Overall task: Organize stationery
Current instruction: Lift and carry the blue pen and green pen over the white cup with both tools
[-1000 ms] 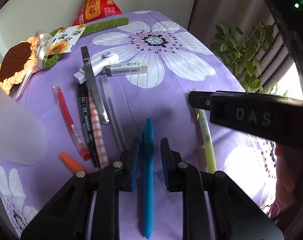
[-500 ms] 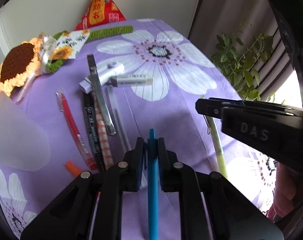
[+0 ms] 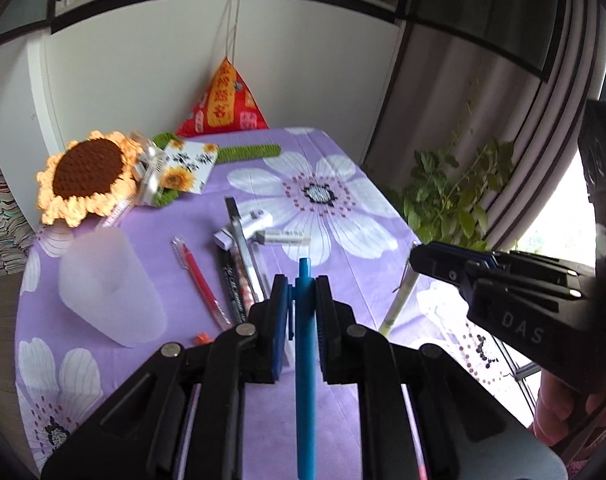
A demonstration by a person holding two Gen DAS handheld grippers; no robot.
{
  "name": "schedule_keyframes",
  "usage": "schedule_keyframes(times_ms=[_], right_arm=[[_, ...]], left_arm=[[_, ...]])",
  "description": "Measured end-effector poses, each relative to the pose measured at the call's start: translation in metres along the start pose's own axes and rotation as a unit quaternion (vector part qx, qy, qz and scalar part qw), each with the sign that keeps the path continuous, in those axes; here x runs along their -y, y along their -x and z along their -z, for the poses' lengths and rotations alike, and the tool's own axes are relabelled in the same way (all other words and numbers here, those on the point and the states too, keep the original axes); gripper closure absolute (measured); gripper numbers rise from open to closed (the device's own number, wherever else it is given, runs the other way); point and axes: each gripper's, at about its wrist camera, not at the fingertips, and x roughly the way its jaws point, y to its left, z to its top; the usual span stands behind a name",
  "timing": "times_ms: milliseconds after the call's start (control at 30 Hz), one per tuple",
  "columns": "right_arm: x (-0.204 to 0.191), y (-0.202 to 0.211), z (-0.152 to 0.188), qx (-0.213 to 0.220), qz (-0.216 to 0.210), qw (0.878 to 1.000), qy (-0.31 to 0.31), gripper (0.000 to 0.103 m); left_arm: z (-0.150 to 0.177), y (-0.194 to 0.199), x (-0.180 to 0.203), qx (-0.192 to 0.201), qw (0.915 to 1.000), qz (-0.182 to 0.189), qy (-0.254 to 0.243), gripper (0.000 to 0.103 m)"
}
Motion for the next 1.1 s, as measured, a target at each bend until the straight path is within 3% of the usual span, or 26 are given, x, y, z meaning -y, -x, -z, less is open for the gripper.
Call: schedule_keyframes(times_ms=[233, 467, 867, 1100], right_arm=[[-0.03, 0.023, -0.011, 0.033, -0.003, 0.999, 0.025, 0.092], [-0.066, 0.041, -0.025, 0.064, -0.016, 0.997, 0.051, 0.092], [-0.143, 0.05, -0.06, 0.096, -0.068, 0.988, 0.099, 0.092], [-0.17, 0.031, -0.07, 0.084, -0.096, 0.986, 0.109, 0.092]], left_arm=[[-0.015, 0.037, -0.039, 0.057, 0.9972, -0.03, 0.038, 0.092], [-0.041, 0.065, -0.081, 0.118, 0.9879, -0.078, 0.065, 0.092], [-0.065, 0.078, -0.123, 0.15, 0.9785, -0.114, 0.084, 0.092], [-0.062, 0.062, -0.146, 0.147, 0.9775, -0.117, 0.096, 0.092]])
